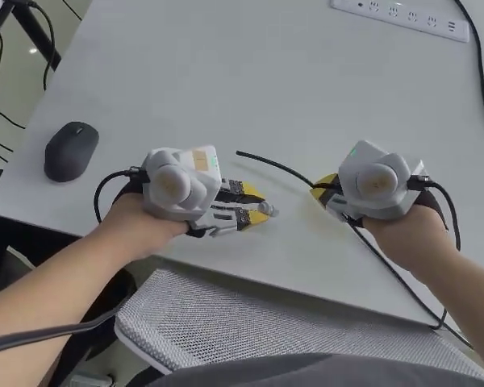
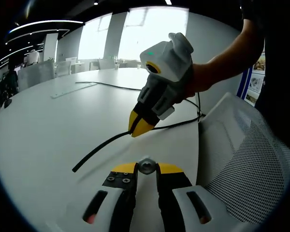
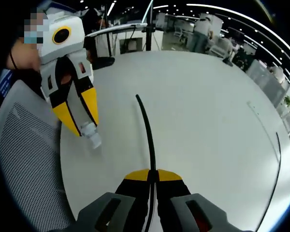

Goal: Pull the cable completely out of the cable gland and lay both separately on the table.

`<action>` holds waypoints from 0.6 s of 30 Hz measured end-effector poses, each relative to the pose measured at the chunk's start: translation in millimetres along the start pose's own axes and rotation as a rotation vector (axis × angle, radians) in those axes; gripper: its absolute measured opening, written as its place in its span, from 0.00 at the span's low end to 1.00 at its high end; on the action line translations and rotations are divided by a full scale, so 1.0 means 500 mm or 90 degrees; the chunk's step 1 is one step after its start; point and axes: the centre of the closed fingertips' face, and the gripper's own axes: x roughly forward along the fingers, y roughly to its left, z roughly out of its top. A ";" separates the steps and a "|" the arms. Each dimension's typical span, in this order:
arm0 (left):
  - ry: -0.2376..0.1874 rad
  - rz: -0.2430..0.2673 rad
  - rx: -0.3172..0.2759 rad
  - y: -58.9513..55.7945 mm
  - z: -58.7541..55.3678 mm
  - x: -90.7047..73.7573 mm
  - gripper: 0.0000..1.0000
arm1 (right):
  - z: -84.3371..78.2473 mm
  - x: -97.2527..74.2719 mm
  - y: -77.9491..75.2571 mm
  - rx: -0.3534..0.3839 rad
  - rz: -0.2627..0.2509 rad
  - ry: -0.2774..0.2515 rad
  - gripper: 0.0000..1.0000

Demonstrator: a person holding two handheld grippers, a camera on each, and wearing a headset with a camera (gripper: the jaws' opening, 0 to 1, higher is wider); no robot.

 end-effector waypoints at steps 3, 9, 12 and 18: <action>0.003 0.000 -0.005 0.000 -0.007 0.002 0.16 | -0.001 0.003 0.004 -0.005 0.004 0.003 0.00; 0.008 0.004 -0.015 -0.003 -0.023 0.007 0.16 | -0.003 0.009 0.009 -0.012 0.008 0.008 0.00; 0.009 0.005 -0.023 -0.004 -0.031 0.009 0.16 | -0.005 0.013 0.009 -0.014 0.010 0.011 0.00; 0.018 0.007 -0.030 -0.004 -0.043 0.010 0.16 | -0.007 0.017 0.011 -0.018 0.013 0.016 0.00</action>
